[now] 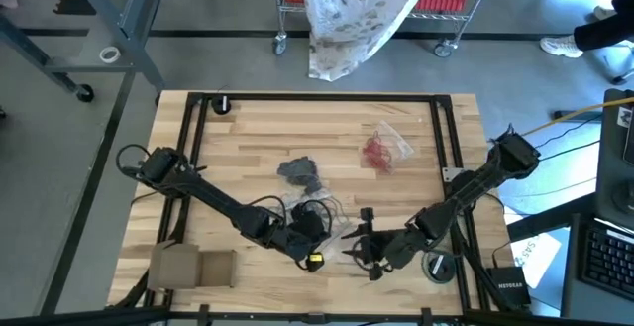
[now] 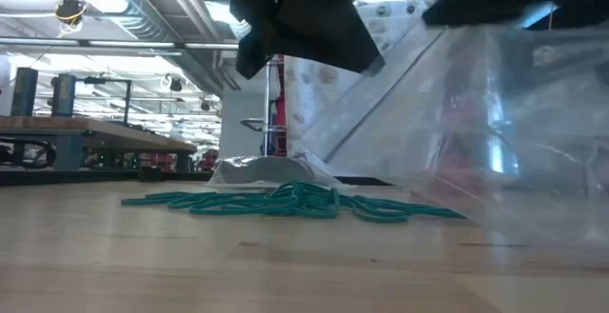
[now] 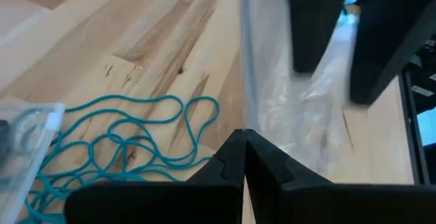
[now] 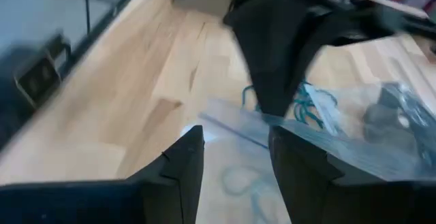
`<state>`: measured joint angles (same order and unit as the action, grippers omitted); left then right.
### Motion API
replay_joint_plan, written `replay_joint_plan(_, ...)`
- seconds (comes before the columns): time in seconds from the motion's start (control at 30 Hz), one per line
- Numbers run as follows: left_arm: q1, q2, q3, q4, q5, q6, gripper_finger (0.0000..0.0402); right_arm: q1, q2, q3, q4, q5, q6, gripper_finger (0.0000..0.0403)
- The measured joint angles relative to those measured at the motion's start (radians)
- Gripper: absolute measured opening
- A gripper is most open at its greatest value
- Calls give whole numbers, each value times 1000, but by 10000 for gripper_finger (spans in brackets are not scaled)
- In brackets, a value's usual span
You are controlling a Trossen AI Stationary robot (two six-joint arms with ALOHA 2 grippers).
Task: Sort rubber bands
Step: Open the transparent zip lock bag
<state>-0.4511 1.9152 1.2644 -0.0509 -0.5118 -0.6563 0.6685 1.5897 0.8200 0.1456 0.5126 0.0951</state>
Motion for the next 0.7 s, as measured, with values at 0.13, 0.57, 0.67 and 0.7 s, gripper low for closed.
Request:
replay_joint_plan(0.13,9,11,0,15,17,3,0,-10,57,0,90,-23,-196,159)
replay_joint_plan(0.57,33,40,0,66,95,10,0,-65,83,0,132,5,-428,159)
replay_joint_plan(0.67,34,40,0,63,94,10,0,-71,83,0,90,-23,-434,159)
replay_joint_plan(0.7,34,40,0,63,94,10,0,-73,83,0,77,-23,-434,159)
